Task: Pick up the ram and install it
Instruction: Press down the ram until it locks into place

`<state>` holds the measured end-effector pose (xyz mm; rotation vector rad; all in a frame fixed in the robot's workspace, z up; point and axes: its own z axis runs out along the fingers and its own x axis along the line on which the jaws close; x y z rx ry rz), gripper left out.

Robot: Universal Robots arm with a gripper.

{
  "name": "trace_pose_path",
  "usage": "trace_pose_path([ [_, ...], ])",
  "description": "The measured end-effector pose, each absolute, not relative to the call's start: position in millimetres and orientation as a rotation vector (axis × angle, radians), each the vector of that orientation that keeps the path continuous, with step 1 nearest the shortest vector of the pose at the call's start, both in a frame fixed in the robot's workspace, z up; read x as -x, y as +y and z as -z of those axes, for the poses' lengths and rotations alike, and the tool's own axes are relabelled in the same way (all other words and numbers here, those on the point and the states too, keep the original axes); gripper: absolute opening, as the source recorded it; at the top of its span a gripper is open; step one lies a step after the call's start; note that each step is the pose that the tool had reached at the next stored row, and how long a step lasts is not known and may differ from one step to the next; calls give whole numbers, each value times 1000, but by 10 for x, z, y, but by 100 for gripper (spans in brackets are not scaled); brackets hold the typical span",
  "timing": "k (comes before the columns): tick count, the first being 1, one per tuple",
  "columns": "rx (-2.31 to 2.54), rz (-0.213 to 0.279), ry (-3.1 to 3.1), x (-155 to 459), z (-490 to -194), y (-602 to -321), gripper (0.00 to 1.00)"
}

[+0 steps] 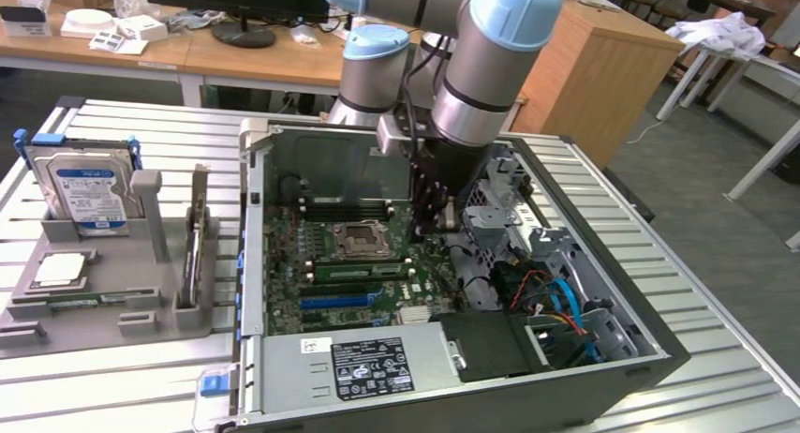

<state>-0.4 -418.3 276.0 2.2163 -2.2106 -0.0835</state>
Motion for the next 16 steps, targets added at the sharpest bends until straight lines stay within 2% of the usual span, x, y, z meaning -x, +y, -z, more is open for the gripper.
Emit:
trace_pose_path([
  [16,-2216,84,-2211,4,-2669,-4182,11],
])
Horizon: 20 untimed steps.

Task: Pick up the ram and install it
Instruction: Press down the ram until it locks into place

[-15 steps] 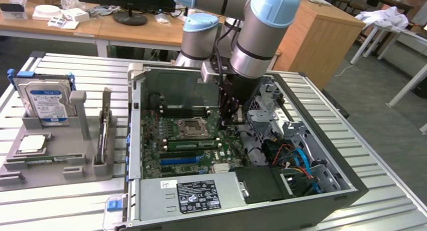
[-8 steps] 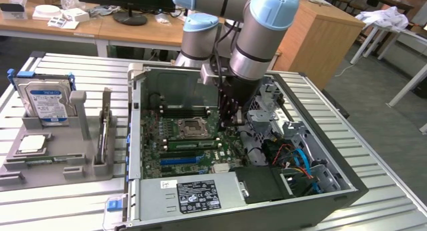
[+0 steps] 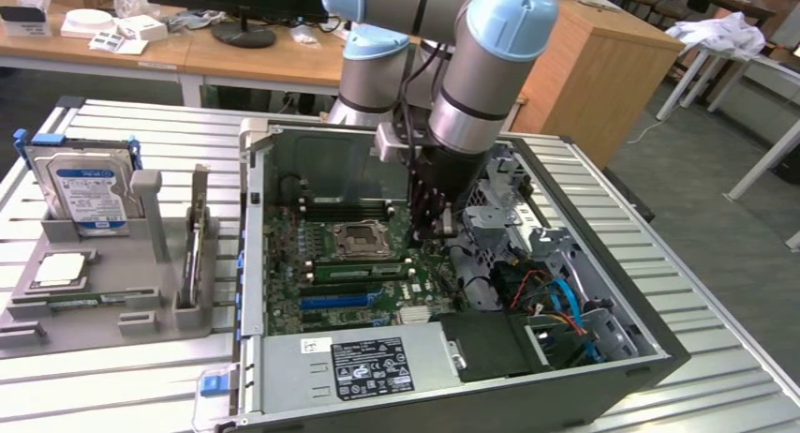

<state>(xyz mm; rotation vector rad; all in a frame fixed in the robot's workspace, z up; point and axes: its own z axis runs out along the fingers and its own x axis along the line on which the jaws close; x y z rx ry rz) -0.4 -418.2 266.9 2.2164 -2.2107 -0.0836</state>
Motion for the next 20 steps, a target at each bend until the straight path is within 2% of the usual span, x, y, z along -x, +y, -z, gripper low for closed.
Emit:
trace_pose_path([
  [20,-2216,83,-2211,4,-2571,-4183,11],
])
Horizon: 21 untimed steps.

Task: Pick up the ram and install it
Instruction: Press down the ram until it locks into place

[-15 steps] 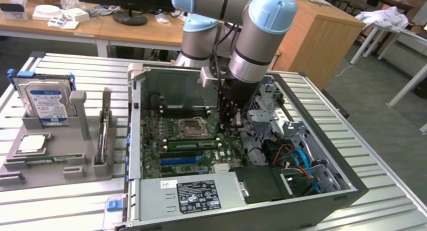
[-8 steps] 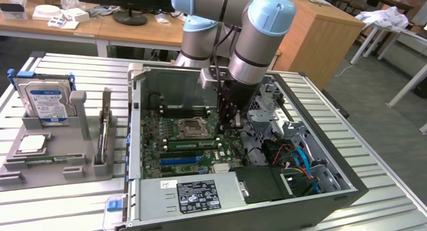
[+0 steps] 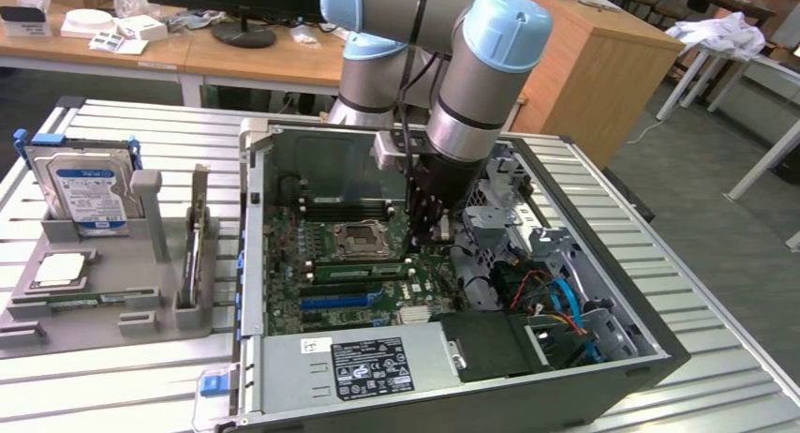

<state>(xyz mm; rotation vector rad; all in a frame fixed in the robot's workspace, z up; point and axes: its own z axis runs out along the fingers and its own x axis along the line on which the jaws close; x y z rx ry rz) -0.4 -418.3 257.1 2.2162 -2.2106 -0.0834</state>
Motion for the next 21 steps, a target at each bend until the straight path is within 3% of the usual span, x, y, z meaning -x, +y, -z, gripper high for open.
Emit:
trace_pose_path([
  [21,-2216,84,-2211,-20,-2548,-4183,11],
])
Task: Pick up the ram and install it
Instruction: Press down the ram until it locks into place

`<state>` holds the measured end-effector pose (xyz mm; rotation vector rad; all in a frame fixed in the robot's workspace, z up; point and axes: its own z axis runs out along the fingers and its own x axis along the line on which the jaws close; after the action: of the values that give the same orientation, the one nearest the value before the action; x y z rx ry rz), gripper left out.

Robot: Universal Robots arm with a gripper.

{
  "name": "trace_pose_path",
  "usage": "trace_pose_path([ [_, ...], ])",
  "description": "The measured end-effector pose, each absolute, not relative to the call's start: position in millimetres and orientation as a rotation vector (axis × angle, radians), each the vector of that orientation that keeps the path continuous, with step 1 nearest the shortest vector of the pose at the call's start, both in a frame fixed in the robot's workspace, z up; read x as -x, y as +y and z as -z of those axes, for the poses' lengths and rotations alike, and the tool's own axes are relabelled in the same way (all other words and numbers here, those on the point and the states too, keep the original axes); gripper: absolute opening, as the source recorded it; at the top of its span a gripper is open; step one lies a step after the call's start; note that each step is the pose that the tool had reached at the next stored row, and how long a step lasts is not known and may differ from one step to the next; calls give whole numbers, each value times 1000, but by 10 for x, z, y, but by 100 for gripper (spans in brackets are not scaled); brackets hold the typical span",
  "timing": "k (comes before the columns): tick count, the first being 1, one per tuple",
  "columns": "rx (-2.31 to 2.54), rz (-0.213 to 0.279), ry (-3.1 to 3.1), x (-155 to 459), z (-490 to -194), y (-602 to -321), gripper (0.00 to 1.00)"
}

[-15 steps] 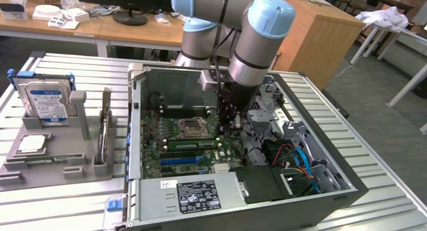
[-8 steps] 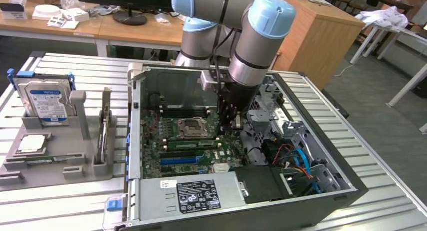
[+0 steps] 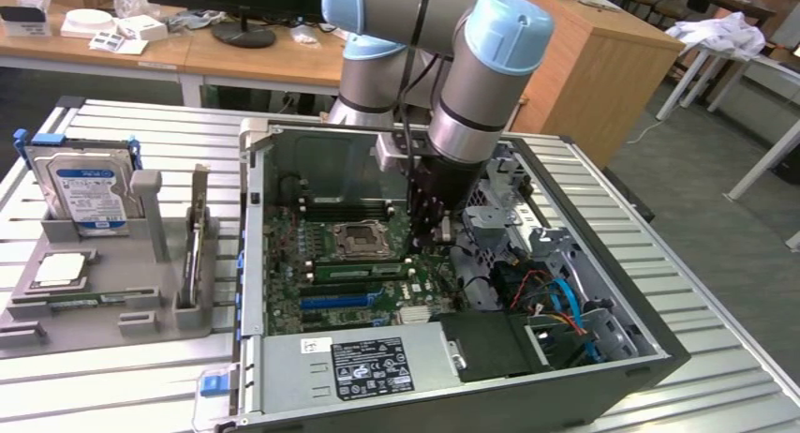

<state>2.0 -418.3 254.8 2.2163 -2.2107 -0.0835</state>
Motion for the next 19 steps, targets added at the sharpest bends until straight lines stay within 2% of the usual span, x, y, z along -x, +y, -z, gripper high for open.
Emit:
trace_pose_path([
  [19,-2216,83,-2211,-20,-2527,-4183,11],
])
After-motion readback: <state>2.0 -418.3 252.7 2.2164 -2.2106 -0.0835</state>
